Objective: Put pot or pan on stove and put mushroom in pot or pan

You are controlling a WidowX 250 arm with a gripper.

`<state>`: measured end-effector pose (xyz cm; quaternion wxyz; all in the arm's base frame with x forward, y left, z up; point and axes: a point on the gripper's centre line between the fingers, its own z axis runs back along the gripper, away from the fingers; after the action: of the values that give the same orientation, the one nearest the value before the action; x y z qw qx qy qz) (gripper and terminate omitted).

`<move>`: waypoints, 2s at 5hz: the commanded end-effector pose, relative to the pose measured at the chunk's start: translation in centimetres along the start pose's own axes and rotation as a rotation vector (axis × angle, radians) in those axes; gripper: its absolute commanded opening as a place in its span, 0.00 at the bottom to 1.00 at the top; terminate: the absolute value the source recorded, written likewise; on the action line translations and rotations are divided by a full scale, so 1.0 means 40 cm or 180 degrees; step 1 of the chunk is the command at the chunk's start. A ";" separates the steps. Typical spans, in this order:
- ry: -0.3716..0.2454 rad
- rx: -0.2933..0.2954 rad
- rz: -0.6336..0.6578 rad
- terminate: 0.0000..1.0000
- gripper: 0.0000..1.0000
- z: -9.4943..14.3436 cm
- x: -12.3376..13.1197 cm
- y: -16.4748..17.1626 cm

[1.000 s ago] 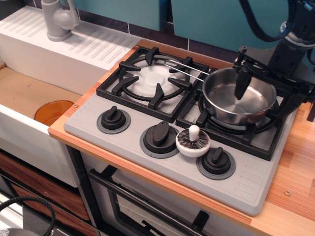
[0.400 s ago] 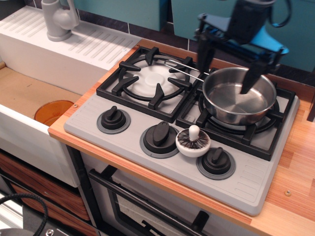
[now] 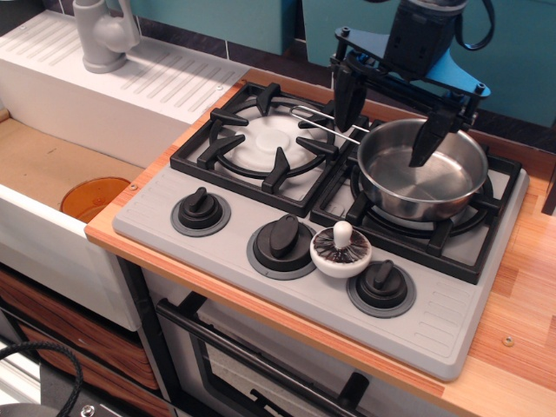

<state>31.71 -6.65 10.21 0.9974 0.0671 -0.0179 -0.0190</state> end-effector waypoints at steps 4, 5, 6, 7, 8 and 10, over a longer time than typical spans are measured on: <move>-0.0637 0.0144 0.0395 0.00 1.00 -0.021 -0.067 -0.011; -0.0700 0.0149 0.0382 0.00 1.00 -0.043 -0.077 0.000; -0.0743 0.0212 0.0343 0.00 1.00 -0.075 -0.088 0.013; -0.0860 0.0215 0.0317 0.00 1.00 -0.112 -0.097 0.021; -0.0875 0.0207 0.0338 0.00 1.00 -0.131 -0.101 0.014; -0.0848 0.0176 0.0413 0.00 0.00 -0.138 -0.097 0.004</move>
<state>27.03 -5.39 3.94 0.9849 0.0959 -0.1394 0.0371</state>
